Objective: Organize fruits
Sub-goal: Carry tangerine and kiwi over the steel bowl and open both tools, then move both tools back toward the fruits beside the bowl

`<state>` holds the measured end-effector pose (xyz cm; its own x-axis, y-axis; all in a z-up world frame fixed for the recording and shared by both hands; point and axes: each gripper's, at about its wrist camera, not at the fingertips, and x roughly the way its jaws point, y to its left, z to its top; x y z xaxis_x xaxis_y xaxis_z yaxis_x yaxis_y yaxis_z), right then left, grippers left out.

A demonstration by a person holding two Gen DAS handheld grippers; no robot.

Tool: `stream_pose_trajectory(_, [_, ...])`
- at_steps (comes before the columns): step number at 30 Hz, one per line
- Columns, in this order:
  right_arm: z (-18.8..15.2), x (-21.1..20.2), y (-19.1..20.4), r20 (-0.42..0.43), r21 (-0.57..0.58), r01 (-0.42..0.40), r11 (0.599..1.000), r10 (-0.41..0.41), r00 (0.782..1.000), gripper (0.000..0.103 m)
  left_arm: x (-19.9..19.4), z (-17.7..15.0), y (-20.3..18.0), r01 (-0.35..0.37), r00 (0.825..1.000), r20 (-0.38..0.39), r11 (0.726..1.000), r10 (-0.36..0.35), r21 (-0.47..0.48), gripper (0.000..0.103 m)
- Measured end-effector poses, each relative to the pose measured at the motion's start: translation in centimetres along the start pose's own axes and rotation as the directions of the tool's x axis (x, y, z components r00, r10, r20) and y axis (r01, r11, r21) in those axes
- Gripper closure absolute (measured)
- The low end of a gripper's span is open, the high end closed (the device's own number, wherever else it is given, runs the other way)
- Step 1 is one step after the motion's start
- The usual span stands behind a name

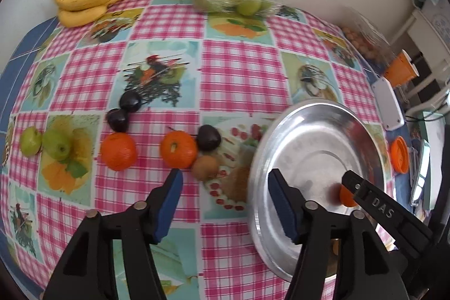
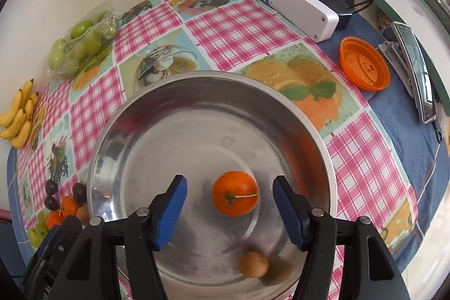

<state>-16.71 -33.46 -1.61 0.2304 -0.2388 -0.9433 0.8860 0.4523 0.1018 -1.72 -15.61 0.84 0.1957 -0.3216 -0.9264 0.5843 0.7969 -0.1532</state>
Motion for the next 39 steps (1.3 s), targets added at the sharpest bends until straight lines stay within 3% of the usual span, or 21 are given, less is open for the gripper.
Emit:
stream_pose_trajectory(3, [-0.3, -0.1, 0.8, 0.009, -0.033, 0.009, 0.999, -0.009, 1.000, 0.019, 0.3, 0.1, 1.3, -0.032, 0.999, -0.010, 0.998, 0.031, -0.053, 0.026])
stream_pose_trajectory(11, [-0.6, 0.2, 1.8, 0.009, -0.089, 0.015, 0.996, -0.014, 1.000, 0.004, 0.8, -0.1, 4.0, -0.136, 0.991, -0.019, 0.981, 0.135, -0.141, 0.013])
stream_pose_trajectory(24, [-1.0, -0.6, 3.4, 0.056, -0.162, -0.032, 0.986, 0.042, 0.998, 0.000, -0.2, 0.2, 6.3, -0.165, 0.983, 0.050, 0.966, 0.178, -0.199, 0.008])
stream_pose_trajectory(29, [-1.1, -1.0, 3.8, 0.067, -0.157, -0.099, 0.983, 0.110, 0.992, 0.000, -0.9, 0.5, 7.1, -0.158, 0.981, 0.075, 0.964, 0.178, -0.213, 0.008])
stream_pose_trajectory(34, [-1.3, -1.8, 4.4, 0.091, -0.173, -0.115, 0.978, 0.132, 0.987, 0.000, -1.8, 0.9, 7.8, -0.165, 0.976, 0.105, 0.963, 0.190, -0.213, 0.008])
stream_pose_trajectory(39, [-1.6, -1.8, 5.3, 0.066, -0.190, -0.164, 0.968, 0.180, 0.982, 0.000, -2.5, 1.2, 8.9, -0.187, 0.967, 0.137, 0.962, 0.216, -0.200, 0.008])
